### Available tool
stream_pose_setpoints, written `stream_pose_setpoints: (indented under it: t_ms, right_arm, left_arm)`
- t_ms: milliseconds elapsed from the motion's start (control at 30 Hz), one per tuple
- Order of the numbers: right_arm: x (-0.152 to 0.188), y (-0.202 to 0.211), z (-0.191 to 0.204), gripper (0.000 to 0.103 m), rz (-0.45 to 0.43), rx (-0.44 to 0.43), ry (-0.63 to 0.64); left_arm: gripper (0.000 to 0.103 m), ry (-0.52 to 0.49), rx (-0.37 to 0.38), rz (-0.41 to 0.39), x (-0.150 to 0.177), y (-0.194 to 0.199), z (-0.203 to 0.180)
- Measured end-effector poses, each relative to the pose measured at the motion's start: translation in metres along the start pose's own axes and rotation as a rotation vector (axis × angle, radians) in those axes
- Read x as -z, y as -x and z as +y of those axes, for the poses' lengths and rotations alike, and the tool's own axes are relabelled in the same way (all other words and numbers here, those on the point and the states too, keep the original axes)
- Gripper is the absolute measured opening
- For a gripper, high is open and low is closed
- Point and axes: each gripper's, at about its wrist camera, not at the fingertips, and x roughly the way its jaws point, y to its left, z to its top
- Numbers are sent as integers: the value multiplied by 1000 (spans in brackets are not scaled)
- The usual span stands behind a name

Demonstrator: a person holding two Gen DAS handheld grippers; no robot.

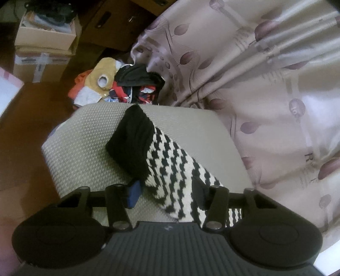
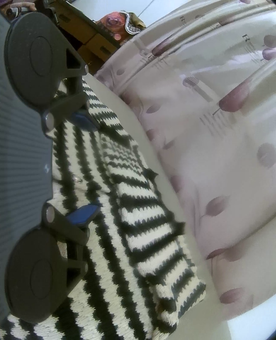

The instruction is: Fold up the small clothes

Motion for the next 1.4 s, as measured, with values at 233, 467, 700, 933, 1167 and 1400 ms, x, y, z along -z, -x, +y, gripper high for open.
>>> stream_pose_setpoints:
  t_ms: [233,467,700,933,1167,1400]
  right_arm:
    - [2,0,-1,77,1,1,-8]
    - [-3,21,-10,77,-99,11,-54]
    - [-20,67,-32,77,-188,82,-46]
    - [-15,94,-72,77,-227,110,-102]
    - [-7,99,-99,77,-250,51,-196]
    - [-3,98,-111,77,-260,-30,-258]
  left_arm:
    - [5,-61,-41,-50,-2,-16,-3]
    - [5,-129,-23,-158,-3,-19,-59]
    - [5,-341,178,-171,18,-13,-209]
    - [5,-449,313,-46,88,-36,-336]
    - [5,-574,397,51,179,-64,-429]
    - [5,-617,462,163,267,-102,-492]
